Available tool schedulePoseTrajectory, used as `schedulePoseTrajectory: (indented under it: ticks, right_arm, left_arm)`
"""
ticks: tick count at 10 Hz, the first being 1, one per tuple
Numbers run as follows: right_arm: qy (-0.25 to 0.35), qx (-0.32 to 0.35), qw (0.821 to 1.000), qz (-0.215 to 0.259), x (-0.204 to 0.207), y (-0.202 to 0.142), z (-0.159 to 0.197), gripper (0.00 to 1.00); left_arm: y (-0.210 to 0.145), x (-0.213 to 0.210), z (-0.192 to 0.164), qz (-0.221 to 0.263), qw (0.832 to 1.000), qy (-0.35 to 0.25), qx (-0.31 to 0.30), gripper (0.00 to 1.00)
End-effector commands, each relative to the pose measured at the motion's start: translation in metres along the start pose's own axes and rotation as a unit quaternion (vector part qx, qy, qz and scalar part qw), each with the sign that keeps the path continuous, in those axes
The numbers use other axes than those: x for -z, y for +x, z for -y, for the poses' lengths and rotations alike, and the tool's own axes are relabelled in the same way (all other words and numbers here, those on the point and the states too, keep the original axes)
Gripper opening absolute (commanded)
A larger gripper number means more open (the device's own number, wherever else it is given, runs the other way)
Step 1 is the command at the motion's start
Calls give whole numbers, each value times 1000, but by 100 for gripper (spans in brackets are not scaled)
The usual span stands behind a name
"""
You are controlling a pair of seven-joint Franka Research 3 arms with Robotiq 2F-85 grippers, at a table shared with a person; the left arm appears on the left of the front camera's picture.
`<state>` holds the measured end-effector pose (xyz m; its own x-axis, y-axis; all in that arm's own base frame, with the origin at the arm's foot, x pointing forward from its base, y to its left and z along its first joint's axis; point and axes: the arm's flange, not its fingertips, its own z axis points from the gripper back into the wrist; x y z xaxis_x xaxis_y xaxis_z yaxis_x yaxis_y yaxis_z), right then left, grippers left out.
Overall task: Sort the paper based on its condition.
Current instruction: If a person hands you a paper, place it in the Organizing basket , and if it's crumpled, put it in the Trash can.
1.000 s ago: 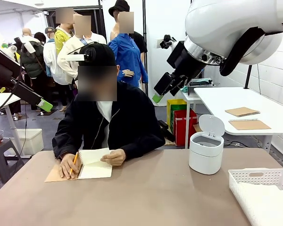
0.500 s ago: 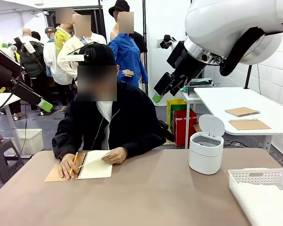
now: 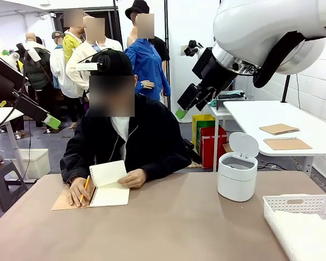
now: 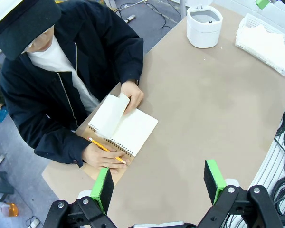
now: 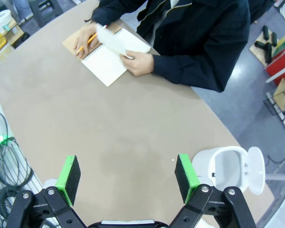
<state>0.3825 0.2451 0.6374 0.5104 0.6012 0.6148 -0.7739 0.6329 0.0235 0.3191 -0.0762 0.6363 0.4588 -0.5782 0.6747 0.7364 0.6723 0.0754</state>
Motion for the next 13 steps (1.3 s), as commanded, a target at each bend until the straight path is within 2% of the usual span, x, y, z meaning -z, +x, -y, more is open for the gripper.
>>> schedulePoseTrajectory:
  ticks: [1,13]
  right_arm:
    - [4,4,1000,2,0,0,0,100]
    - [4,4,1000,2,0,0,0,100]
  left_arm:
    - [1,-1,1,-1,1000,-1,-5,100]
    - [1,-1,1,-1,1000,-1,-5,100]
